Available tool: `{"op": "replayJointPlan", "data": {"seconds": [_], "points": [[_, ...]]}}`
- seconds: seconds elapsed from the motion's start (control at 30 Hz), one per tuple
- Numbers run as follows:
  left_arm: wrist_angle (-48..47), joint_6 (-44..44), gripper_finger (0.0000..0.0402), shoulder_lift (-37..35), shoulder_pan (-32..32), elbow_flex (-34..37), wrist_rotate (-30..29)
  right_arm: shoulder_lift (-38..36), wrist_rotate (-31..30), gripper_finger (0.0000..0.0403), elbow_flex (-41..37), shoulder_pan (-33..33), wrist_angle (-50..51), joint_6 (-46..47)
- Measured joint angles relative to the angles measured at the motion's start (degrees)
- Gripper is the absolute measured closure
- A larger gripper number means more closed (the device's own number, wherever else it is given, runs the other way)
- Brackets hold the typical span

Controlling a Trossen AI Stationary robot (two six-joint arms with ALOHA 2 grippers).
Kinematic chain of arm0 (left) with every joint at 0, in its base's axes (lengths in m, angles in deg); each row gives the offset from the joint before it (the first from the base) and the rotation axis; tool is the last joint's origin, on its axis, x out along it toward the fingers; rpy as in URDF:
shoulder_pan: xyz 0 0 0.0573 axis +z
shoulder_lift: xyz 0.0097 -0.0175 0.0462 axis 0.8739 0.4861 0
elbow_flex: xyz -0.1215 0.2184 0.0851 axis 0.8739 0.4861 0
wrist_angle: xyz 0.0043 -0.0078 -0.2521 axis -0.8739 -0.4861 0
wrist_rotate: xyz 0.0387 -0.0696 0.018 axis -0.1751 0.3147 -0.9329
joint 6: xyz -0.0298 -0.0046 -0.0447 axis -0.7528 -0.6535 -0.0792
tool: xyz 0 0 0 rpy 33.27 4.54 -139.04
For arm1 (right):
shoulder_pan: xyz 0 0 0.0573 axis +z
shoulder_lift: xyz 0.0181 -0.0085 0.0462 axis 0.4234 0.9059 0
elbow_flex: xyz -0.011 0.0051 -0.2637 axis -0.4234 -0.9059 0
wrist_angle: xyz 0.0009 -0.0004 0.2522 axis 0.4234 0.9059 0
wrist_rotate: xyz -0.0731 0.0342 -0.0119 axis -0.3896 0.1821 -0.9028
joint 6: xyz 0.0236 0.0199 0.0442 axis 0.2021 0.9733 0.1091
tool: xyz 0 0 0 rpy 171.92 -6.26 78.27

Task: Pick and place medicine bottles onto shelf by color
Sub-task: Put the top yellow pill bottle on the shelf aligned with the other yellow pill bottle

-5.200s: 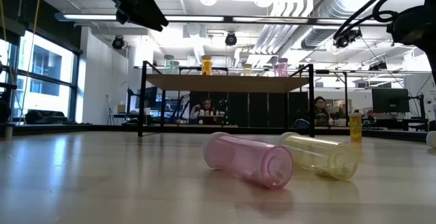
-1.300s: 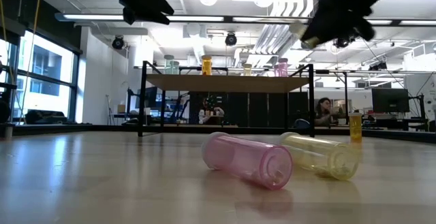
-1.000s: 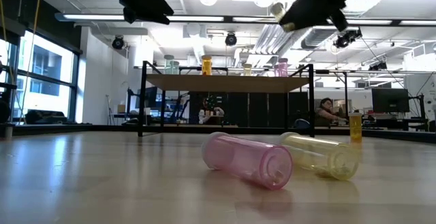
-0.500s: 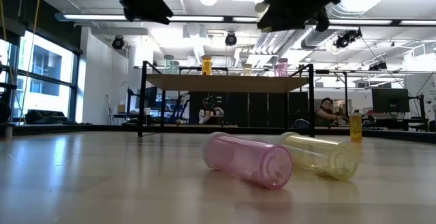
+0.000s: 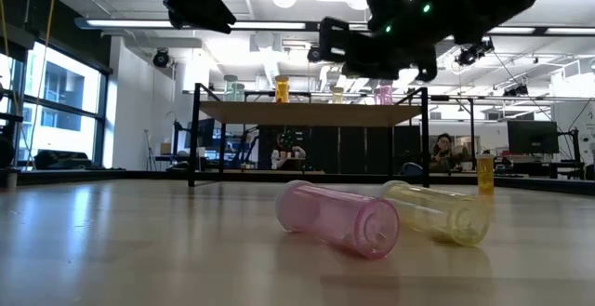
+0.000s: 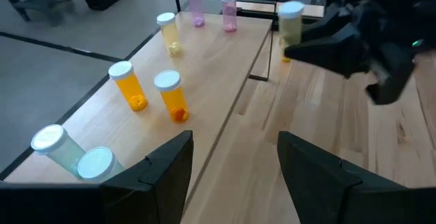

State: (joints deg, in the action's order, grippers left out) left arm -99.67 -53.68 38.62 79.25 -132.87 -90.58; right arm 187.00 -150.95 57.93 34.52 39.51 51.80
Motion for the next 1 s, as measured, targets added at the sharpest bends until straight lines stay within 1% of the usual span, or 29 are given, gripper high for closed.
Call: {"op": "replayJointPlan", "data": {"seconds": [0.07, 0.2, 0.3, 0.43, 0.5, 0.67, 0.83, 1.0], "points": [[0.0, 0.0, 0.02, 0.0, 0.01, 0.02, 0.0, 1.59, -0.2, 0.0327, -0.01, -1.21, -2.74, 0.0], [0.0, 0.02, 0.02, 0.0, 0.02, 0.0, 0.0, 3.11, -0.13, 0.0327, -0.01, -3.77, -4.72, 0.56], [0.0, 0.02, 0.02, 0.0, 0.04, 0.01, 0.0, 3.15, 1.98, 0.0327, -0.01, -5.4, -5.44, 0.9], [0.0, 0.08, 0.02, 0.0, 0.04, 0.02, -0.88, 3.15, 6.65, 0.0327, -0.01, -7.4, -6.48, 0.17], [0.0, 0.11, 0.02, 0.0, 0.04, 0.02, -1.07, 3.15, 7.61, 0.0327, -0.01, -8.2, -6.45, -0.05], [0.0, 1.79, 0.02, 0.0, 0.04, 0.0, -1.06, 3.15, 10.29, 0.0327, -0.01, -10.09, -6.46, -6.36], [0.0, 1.94, 0.02, 0.0, 0.04, 0.02, -1.07, 3.15, 11.5, 0.0327, -0.01, -11.92, -7.36, -9.34], [0.0, 1.94, 0.02, 0.0, 0.04, 0.02, -1.07, 3.15, 17.37, 0.0327, -0.01, -14.64, -7.4, -10.23]]}}
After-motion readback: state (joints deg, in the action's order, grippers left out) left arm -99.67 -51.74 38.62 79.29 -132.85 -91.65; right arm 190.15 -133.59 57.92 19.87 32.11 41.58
